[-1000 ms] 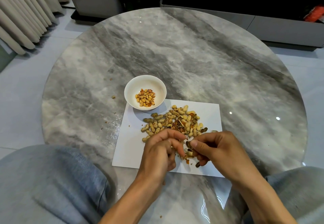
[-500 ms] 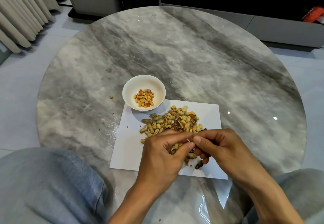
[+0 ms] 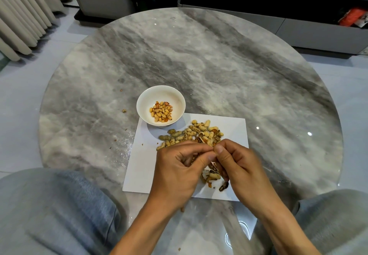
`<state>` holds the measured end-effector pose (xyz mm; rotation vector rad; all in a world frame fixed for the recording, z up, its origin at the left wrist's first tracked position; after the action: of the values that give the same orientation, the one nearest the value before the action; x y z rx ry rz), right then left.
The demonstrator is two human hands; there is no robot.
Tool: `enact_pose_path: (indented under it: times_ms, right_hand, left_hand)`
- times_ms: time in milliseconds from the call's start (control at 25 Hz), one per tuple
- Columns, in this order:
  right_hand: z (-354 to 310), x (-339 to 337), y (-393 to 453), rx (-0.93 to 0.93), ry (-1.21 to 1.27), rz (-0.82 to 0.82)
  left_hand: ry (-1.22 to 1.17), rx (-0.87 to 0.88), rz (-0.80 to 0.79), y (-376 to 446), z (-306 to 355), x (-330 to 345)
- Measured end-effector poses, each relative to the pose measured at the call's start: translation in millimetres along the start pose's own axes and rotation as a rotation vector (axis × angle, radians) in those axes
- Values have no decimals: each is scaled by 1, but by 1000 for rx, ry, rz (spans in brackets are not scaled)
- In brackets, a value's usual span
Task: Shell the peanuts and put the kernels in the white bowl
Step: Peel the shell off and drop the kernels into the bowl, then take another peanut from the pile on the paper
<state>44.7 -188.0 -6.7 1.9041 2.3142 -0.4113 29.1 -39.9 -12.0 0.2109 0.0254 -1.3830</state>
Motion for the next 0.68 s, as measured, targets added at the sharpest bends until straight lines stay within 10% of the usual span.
enact_pose_path:
  times_ms: [240, 680]
  right_hand:
    - [6, 7, 1, 363, 181, 158]
    - [-2, 15, -3, 719, 985, 166]
  left_hand:
    - [-271, -496, 106, -2, -2, 7]
    - [-73, -394, 103, -5, -1, 10]
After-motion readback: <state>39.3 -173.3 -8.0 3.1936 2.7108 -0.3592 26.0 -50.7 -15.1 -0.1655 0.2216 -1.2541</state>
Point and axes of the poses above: each hand's wrist, its own y-axis towards the middle knuckle, its own x-axis out of the palm, z = x × y, the point moved 1 cm from there along y, towards the middle knuckle, and after that the axes turned 3 degrees about z, right-handed, at the moved point
